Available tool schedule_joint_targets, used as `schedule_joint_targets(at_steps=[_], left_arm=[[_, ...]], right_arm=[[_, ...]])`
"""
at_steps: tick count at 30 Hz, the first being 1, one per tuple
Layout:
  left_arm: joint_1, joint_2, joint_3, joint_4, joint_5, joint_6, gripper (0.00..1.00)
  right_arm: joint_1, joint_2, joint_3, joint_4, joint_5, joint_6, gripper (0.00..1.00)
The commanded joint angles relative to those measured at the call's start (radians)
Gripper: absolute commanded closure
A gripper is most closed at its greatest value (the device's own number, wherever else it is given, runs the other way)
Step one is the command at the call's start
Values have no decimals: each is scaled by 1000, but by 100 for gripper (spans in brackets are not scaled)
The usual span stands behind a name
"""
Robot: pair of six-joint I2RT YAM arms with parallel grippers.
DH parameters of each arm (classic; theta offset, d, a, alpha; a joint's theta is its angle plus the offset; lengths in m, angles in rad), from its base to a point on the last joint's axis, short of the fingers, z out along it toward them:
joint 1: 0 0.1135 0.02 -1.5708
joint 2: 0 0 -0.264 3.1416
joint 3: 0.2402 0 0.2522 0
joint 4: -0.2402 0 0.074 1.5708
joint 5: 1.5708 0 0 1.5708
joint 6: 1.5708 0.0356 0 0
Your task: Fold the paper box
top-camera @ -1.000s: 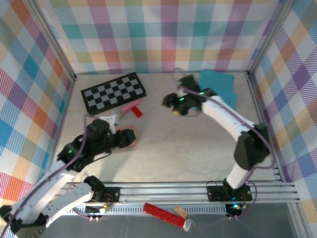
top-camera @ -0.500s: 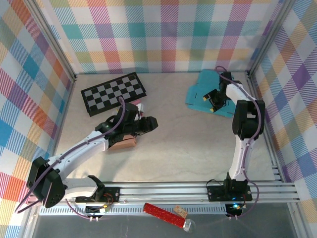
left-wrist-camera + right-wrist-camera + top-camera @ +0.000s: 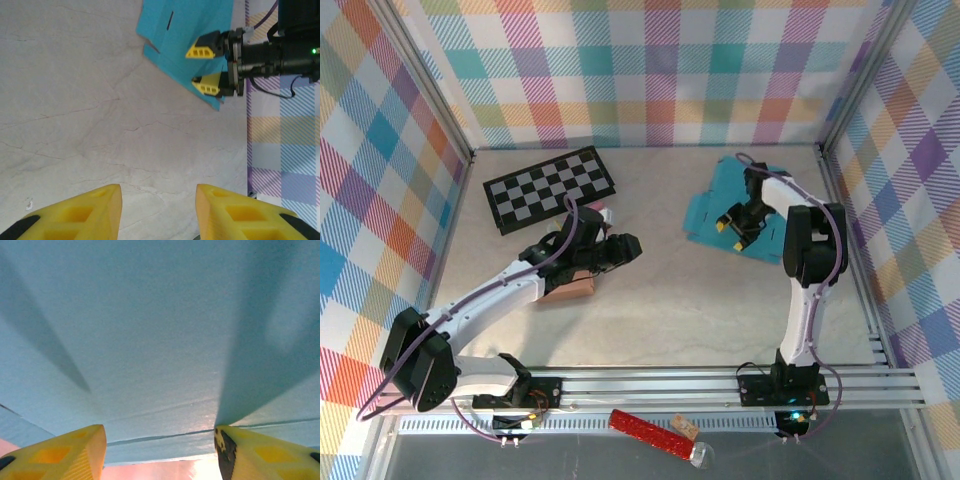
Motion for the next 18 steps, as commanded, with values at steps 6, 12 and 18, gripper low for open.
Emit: schedule_joint_targets(at_steps=[6,12,18], left_arm=[[28,21,-57,45,1,-125,55],[30,61,-210,256,-8,-331,54],[30,199,-283,521,-41,-433,55]], right_arm=[[189,-151,-216,25,-115,121,39],[330,-240,-233,70,-188,238,39],[334,-346,-218,6,-98,182,38]])
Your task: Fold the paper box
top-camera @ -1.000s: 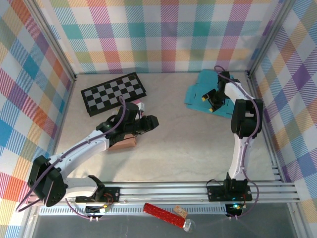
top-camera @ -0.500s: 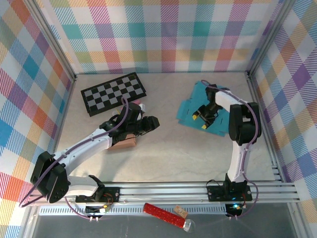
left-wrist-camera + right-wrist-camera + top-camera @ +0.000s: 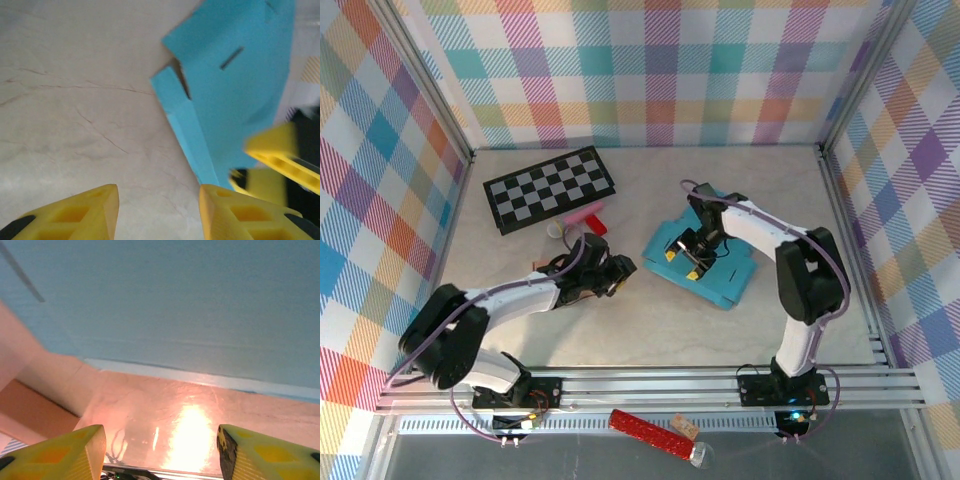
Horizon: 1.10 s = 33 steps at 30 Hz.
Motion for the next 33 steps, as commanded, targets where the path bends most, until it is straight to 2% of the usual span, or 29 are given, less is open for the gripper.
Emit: schedule_joint_targets(at_steps=[1,5,13,27,33], left_arm=[[6,72,-8,249,-26,-91,56],[2,178,57,317,-19,-83,57],[-2,329,96,457,-37,-112,63],[-7,394,97,535,-80,-164,70],[-11,442,91,614,-87,-232,70]], right_arm=[[-31,-67,18,-47,55,-35,38],[-89,-84,52,-73,95,-130,39],[-202,-28,71,-73,101,-256,39],[-218,55,47,-25,71,-283,39],[-220,93,40,-25,70,-301,39]])
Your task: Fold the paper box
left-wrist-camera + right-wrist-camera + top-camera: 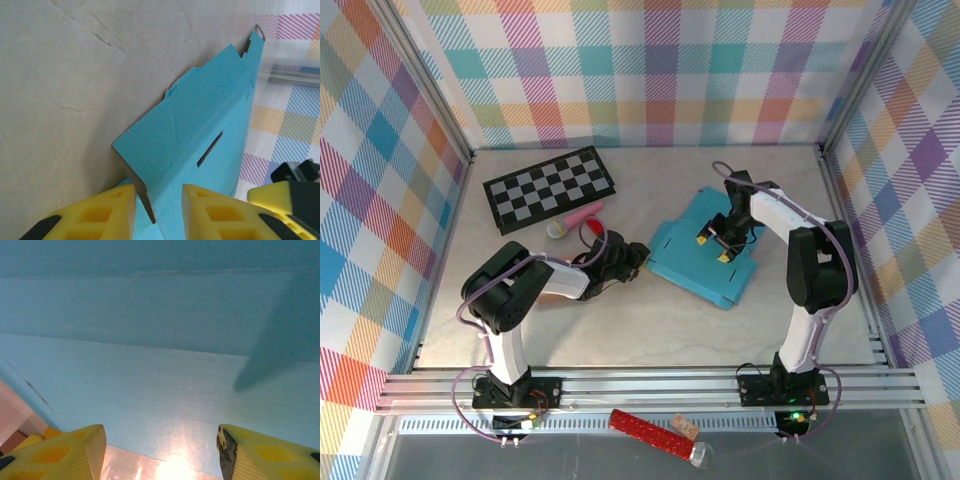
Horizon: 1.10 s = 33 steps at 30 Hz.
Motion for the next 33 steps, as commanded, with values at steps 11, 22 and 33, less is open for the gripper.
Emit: schedule_joint_targets(at_steps=[11,22,33], left_arm=[[-18,60,23,120,-54,-84,75],[-24,57,19,167,-79,-75,97],[-33,-53,24,130,-183,-144,100]], right_arm=[[3,57,-28,5,-50,-49,39],[3,53,-21,0,-61,-53,39],[36,-365,-198,73,-1,234,38]])
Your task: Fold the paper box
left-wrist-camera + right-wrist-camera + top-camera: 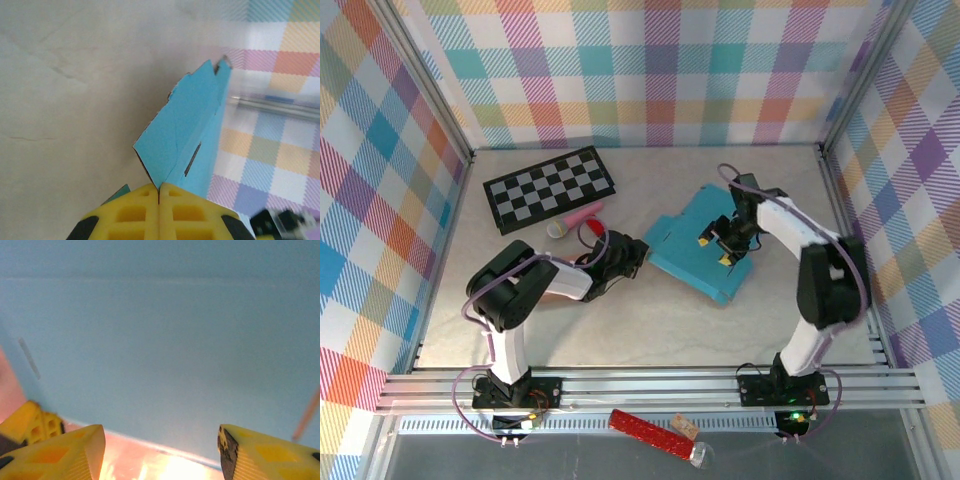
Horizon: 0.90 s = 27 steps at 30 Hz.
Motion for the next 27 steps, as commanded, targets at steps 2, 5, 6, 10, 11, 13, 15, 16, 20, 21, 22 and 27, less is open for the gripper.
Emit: schedule_joint_targets(at_steps=[2,5,6,10,11,13,15,16,20,21,22,27], left_arm=[[-15,-72,23,24,-101,-87,100],[-25,-95,37,17,-147,-146,100],[-29,-105,43,10,-162,-157,100],[-48,-143,69,-35,-216,-233,100],[-53,-149,73,-42,-227,-247,100],[-64,-158,82,-52,-244,-279,100],[-75,-168,87,-71,-261,-308,100],[-81,-176,90,-83,-269,-318,100],[-95,-192,93,-92,-294,-349,100],[-96,-191,96,-88,-291,-353,100],[-97,-190,100,-85,-289,-356,100],[-109,-194,97,-81,-297,-374,100]], right_arm=[[57,-281,-180,136,0,334,37],[184,-476,-348,328,129,600,36],[233,-521,-385,372,199,675,35],[369,-590,-453,499,390,797,31],[379,-586,-467,531,401,803,30],[392,-566,-494,611,422,815,29],[399,-550,-511,673,470,819,28],[400,-544,-521,711,504,813,28],[400,-490,-548,816,585,826,25],[400,-470,-558,853,585,840,25],[399,-449,-560,881,580,842,25],[399,-397,-539,913,598,840,28]])
